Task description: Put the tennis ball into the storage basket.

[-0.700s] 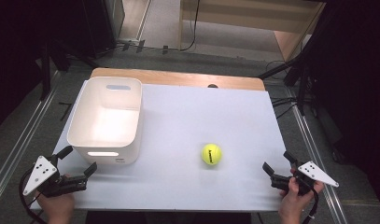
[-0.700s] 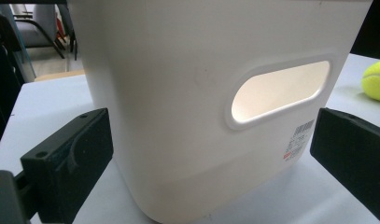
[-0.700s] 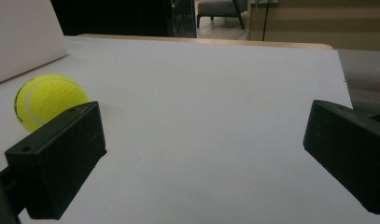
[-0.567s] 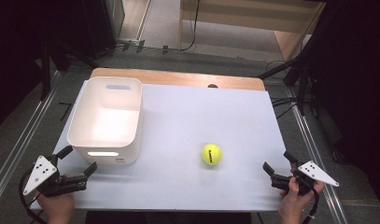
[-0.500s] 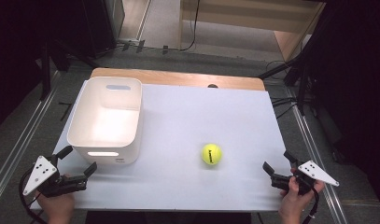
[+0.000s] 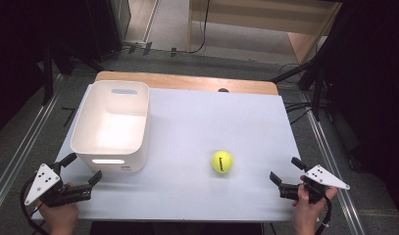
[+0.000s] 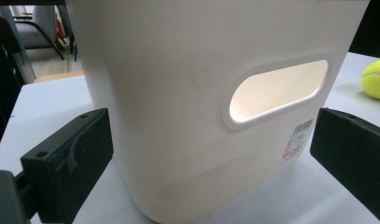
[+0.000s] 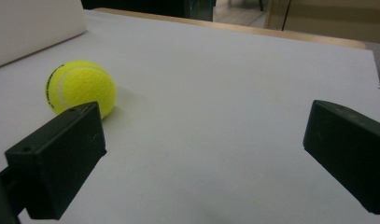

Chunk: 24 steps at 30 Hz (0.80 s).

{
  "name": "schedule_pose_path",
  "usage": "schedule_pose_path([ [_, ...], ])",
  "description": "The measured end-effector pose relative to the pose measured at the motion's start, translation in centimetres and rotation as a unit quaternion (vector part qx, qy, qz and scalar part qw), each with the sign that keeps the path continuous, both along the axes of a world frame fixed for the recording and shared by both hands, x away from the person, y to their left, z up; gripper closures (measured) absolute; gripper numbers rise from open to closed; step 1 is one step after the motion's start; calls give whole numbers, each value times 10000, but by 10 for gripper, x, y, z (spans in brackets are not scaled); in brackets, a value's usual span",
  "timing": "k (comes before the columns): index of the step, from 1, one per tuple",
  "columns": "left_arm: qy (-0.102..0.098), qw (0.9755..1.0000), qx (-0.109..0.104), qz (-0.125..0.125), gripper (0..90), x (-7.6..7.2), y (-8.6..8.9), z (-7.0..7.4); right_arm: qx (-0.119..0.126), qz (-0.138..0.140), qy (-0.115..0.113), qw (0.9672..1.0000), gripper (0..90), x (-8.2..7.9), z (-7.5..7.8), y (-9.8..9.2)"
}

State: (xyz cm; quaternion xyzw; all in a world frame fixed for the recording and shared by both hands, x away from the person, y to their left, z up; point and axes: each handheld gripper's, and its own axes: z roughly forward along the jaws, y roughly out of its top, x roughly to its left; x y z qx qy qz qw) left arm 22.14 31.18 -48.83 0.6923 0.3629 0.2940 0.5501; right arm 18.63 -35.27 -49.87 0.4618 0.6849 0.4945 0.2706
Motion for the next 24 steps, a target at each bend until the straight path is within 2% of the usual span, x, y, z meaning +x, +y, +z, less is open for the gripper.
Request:
schedule_pose_path([
  [4,2,10000,-6,0,0,0,0,0,-29,111,101,9999,0,3,7,8],
  [7,4,10000,-7,-3,0,0,0,0,-123,216,77,9997,0,7,13,13],
  [11,-6,10000,-33,7,0,1,1,0,-105,429,16,9990,0,10,21,20],
  [24,-5,10000,-38,6,0,0,1,0,-283,794,147,9963,0,23,48,40],
])
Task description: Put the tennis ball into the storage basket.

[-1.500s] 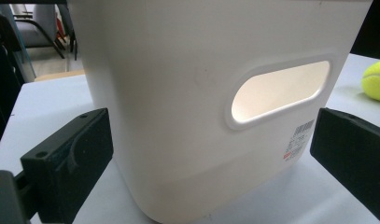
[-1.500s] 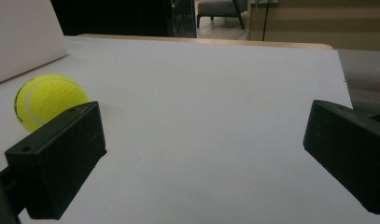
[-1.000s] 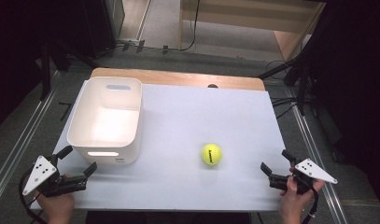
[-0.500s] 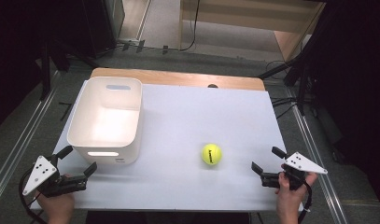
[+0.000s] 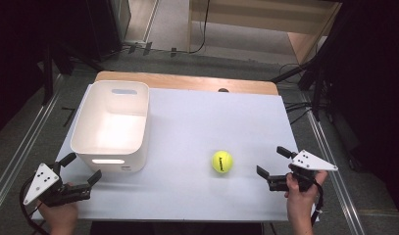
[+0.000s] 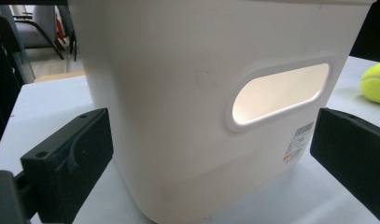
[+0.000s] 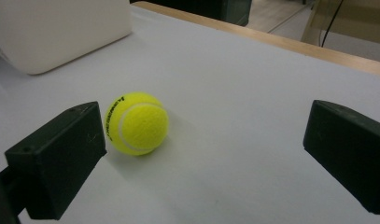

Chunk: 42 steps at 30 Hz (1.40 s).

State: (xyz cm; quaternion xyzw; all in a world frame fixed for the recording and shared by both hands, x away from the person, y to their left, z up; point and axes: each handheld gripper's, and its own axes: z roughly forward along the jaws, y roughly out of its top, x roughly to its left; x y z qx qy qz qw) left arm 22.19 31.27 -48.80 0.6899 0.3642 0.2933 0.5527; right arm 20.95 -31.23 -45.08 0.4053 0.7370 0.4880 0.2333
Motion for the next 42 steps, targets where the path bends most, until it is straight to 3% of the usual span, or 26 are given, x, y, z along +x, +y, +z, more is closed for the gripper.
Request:
schedule_pose_path([
  [18,-8,10000,9,-15,0,0,0,0,-317,525,246,9978,0,21,21,34],
  [26,-9,10000,-9,-23,0,0,1,0,-525,598,534,9954,0,30,23,48],
  [35,-12,10000,-38,-19,0,0,1,0,-719,711,973,9901,0,43,21,62],
  [42,-14,10000,-54,-14,0,0,1,0,-876,859,1087,9865,0,50,20,72],
])
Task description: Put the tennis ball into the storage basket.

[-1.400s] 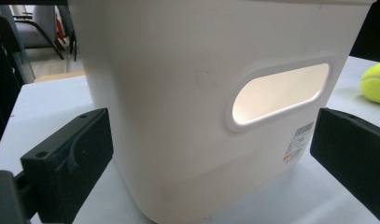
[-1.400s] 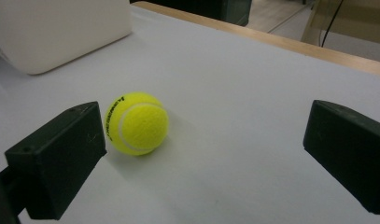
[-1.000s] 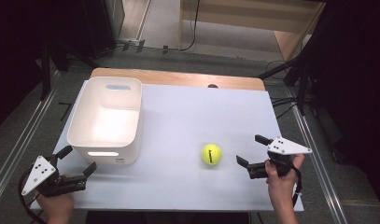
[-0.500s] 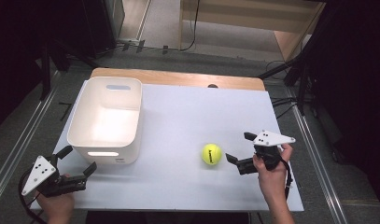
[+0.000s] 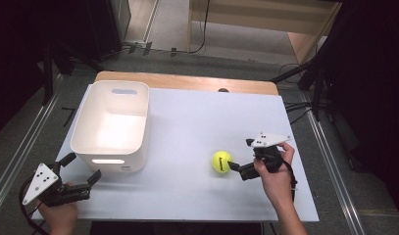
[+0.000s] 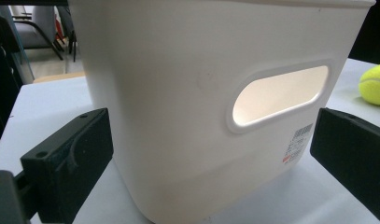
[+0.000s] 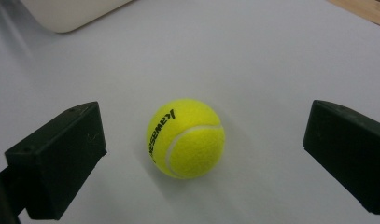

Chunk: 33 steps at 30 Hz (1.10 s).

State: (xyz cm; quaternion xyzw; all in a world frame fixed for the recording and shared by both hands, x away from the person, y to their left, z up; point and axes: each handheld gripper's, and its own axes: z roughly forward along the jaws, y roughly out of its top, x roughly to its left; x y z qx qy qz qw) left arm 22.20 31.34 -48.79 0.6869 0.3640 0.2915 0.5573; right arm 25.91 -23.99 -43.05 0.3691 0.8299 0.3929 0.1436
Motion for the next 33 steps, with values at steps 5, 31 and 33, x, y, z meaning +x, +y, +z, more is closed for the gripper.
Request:
schedule_pose_path([
  [5,-8,10000,-11,-11,0,0,0,0,-144,126,80,9998,0,5,0,6],
  [31,6,10000,-34,-4,0,0,1,0,-943,583,746,9910,0,31,-8,38],
  [33,2,10000,-31,-2,0,0,2,0,-1032,644,774,9896,0,33,-10,39],
])
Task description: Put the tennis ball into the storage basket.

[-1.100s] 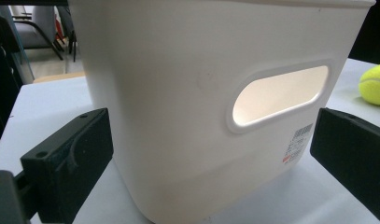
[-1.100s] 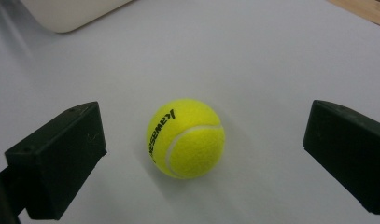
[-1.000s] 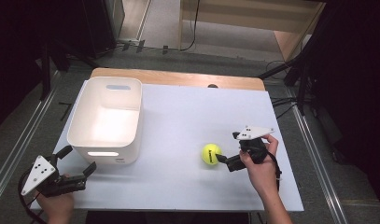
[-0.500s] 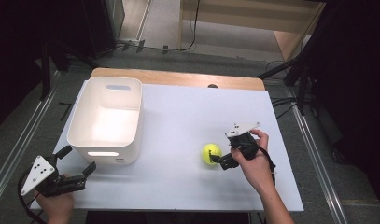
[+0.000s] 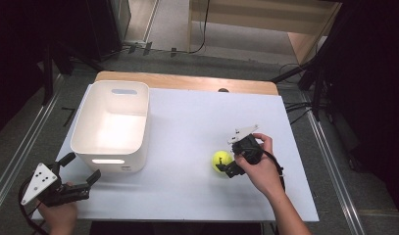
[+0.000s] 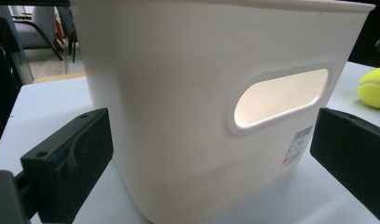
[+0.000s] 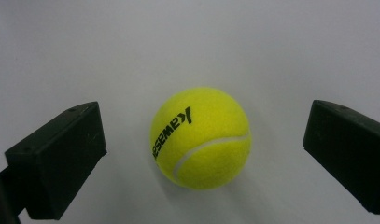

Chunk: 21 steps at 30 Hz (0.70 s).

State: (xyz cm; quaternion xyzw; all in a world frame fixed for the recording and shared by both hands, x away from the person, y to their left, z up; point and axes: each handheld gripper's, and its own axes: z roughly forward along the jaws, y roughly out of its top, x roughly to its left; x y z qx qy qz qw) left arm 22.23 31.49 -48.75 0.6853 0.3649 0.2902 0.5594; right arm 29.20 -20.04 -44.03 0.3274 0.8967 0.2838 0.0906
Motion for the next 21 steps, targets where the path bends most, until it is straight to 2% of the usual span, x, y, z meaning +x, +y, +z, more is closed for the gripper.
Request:
schedule_pose_path([
  [6,3,10000,-11,6,0,0,0,0,-117,106,258,9995,0,5,-4,4],
  [10,2,10000,-28,12,0,0,0,0,-327,210,373,9985,0,9,-7,7],
  [14,0,10000,-36,9,0,0,1,0,-421,184,522,9976,0,12,-11,10],
  [21,0,10000,-47,3,0,0,1,0,-681,342,751,9943,0,17,-19,15],
])
